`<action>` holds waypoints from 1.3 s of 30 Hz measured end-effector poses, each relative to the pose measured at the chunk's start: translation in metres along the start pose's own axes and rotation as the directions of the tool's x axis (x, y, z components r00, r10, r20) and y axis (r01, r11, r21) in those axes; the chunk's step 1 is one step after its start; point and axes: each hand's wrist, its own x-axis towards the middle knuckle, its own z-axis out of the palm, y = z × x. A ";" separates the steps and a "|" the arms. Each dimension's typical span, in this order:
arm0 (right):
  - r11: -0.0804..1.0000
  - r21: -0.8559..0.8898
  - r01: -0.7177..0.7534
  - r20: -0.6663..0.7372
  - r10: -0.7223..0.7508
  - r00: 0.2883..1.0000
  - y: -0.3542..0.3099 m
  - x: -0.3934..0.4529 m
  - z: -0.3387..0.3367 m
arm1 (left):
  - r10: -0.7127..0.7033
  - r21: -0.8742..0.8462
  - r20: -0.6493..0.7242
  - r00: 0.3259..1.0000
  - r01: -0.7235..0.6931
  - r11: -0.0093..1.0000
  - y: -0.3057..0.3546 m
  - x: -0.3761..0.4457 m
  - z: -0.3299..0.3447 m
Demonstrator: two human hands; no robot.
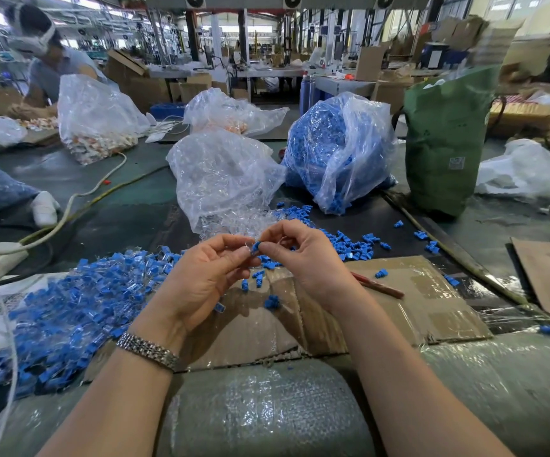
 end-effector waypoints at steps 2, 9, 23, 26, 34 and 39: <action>1.000 -0.014 0.008 0.002 -0.008 1.000 -0.001 0.000 0.000 | -0.022 -0.047 0.005 1.000 0.022 0.999 0.001 0.000 -0.003; 1.000 -0.006 0.024 0.034 -0.024 0.999 -0.002 -0.002 -0.001 | -0.017 -0.060 -0.031 0.999 0.015 0.998 0.000 0.000 -0.003; 0.999 -0.049 -0.004 0.078 0.007 0.997 -0.001 -0.002 -0.009 | -0.034 -0.041 -0.001 0.999 0.034 0.999 0.004 -0.002 -0.004; 0.899 -0.417 -0.134 -0.038 0.130 0.991 -0.001 0.001 -0.025 | -0.034 -0.052 -0.037 0.999 0.032 0.998 0.004 -0.002 -0.003; 0.329 -0.884 -0.333 -0.143 0.486 0.862 0.004 -0.019 -0.049 | -0.038 -0.073 -0.062 0.997 0.034 0.997 0.002 0.000 -0.002; 0.360 -0.880 -0.311 -0.139 0.430 0.892 0.001 -0.016 -0.039 | -0.031 -0.079 -0.062 0.998 0.026 0.997 0.002 0.000 -0.006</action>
